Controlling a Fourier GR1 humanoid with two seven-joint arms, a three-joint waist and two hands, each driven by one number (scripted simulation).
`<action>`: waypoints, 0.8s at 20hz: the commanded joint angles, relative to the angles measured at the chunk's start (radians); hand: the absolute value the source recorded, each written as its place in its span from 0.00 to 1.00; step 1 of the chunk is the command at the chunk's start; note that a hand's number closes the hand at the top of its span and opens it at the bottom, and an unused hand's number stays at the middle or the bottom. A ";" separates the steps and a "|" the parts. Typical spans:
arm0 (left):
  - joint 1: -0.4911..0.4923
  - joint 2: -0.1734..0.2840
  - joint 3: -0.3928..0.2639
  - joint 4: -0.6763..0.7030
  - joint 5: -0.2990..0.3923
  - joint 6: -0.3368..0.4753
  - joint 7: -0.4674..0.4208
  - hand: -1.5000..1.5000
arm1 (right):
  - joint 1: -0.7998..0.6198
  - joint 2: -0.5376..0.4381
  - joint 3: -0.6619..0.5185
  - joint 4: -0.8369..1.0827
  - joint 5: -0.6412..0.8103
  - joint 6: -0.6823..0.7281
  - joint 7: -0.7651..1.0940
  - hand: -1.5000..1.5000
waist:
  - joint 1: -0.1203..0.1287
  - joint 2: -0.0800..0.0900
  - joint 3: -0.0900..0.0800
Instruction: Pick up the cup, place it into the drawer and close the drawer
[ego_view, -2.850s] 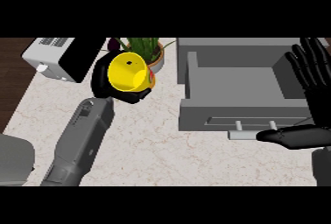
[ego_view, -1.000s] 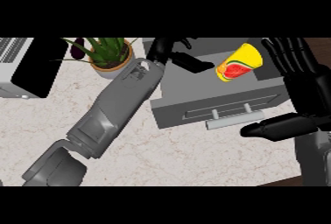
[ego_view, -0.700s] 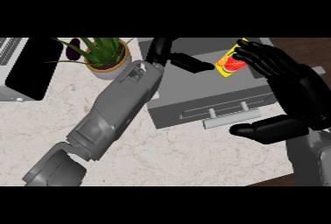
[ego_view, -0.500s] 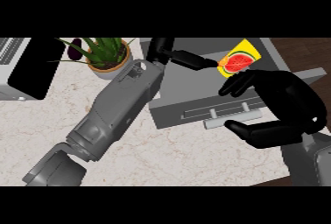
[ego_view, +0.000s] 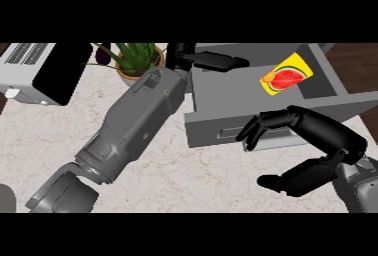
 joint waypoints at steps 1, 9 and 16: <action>-0.005 0.000 0.008 0.007 0.028 0.008 -0.016 0.00 | 0.015 -0.052 0.047 -0.016 0.238 -0.016 -0.057 0.00 | 0.050 -0.008 0.001; 0.094 0.010 0.046 -0.012 0.037 -0.070 -0.092 0.00 | 0.065 0.032 0.186 0.284 0.561 -0.214 -0.179 0.00 | 0.132 -0.016 0.001; 0.194 0.046 0.052 -0.120 0.045 -0.095 -0.088 0.00 | -0.087 0.085 0.224 0.714 0.698 -0.308 -0.339 1.00 | 0.181 -0.018 0.001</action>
